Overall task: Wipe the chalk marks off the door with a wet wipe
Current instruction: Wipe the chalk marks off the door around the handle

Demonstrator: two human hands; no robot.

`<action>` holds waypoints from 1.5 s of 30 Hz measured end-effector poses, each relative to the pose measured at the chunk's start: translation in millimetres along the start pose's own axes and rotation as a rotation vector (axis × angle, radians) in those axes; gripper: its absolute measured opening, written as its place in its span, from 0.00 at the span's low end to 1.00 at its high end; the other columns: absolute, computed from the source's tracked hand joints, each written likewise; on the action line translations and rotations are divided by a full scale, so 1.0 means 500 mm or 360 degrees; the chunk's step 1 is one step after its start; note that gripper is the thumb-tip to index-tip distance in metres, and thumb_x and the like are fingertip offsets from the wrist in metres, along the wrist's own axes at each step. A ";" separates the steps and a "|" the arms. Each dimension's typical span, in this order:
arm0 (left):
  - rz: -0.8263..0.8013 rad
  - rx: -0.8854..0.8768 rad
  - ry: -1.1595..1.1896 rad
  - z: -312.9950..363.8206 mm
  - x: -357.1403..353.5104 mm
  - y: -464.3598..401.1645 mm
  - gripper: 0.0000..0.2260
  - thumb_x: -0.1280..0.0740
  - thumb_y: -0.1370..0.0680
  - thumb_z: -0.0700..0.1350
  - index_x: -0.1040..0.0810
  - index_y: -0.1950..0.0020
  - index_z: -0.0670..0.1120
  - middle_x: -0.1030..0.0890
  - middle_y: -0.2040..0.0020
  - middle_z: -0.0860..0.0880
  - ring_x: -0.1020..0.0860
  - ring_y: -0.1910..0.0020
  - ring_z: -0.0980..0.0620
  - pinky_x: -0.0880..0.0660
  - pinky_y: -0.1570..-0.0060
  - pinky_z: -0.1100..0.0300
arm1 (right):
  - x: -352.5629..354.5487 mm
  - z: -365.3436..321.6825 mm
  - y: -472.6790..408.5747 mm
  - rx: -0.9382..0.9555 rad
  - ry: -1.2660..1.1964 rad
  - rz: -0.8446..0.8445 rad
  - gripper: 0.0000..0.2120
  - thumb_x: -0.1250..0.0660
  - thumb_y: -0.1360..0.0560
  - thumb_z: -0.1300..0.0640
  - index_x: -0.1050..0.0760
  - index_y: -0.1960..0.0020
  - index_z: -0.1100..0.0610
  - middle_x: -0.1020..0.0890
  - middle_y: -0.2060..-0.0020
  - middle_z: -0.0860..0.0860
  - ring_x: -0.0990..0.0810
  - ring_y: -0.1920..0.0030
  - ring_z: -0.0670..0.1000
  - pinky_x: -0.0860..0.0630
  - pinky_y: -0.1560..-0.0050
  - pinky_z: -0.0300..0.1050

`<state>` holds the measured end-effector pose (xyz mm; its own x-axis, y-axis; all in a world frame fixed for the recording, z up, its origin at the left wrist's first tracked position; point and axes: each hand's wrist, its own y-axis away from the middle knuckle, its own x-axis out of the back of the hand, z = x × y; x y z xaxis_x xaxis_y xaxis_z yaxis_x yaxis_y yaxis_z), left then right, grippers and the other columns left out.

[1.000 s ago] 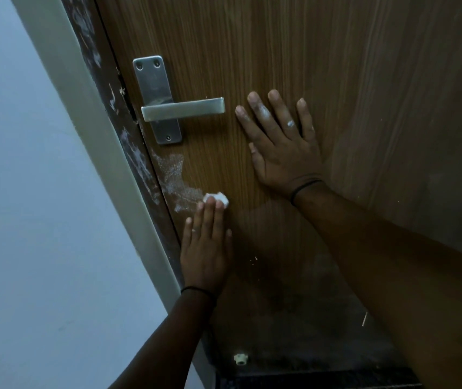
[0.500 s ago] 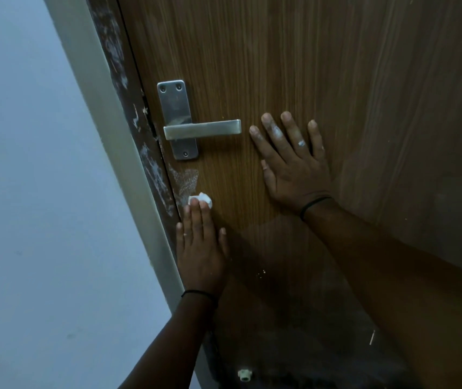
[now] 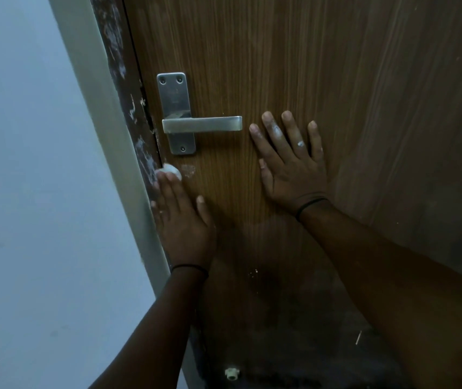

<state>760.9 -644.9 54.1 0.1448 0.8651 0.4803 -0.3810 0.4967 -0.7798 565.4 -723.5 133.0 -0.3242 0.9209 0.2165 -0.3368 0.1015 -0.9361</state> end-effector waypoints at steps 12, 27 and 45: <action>-0.0057 -0.0412 -0.0148 0.022 0.009 -0.014 0.30 0.50 0.17 0.55 0.55 0.20 0.44 0.53 0.19 0.45 0.55 0.20 0.49 0.56 0.23 0.50 | 0.000 0.000 0.002 0.0000 0.0023 0.0011 0.26 0.47 0.18 0.49 0.43 0.21 0.50 0.40 0.22 0.50 0.43 0.22 0.56 0.46 0.25 0.64; -0.0185 -0.0298 -0.0075 -0.009 -0.017 0.080 0.30 0.49 0.17 0.55 0.55 0.20 0.45 0.54 0.19 0.46 0.55 0.20 0.49 0.52 0.23 0.49 | 0.007 0.001 0.002 -0.0009 -0.0023 -0.0001 0.26 0.45 0.18 0.50 0.42 0.21 0.50 0.40 0.22 0.51 0.42 0.22 0.56 0.45 0.25 0.65; -0.0275 -0.0259 0.0049 0.041 -0.041 0.131 0.29 0.49 0.17 0.55 0.51 0.20 0.44 0.51 0.19 0.45 0.54 0.20 0.49 0.51 0.23 0.47 | -0.008 0.001 0.003 -0.0021 -0.0017 0.0023 0.26 0.46 0.18 0.49 0.44 0.20 0.49 0.40 0.22 0.50 0.44 0.21 0.55 0.48 0.24 0.64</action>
<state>714.4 -631.7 1.4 0.2240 0.7666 0.6017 -0.1960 0.6403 -0.7427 565.8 -727.2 130.9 -0.3382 0.9183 0.2059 -0.3206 0.0933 -0.9426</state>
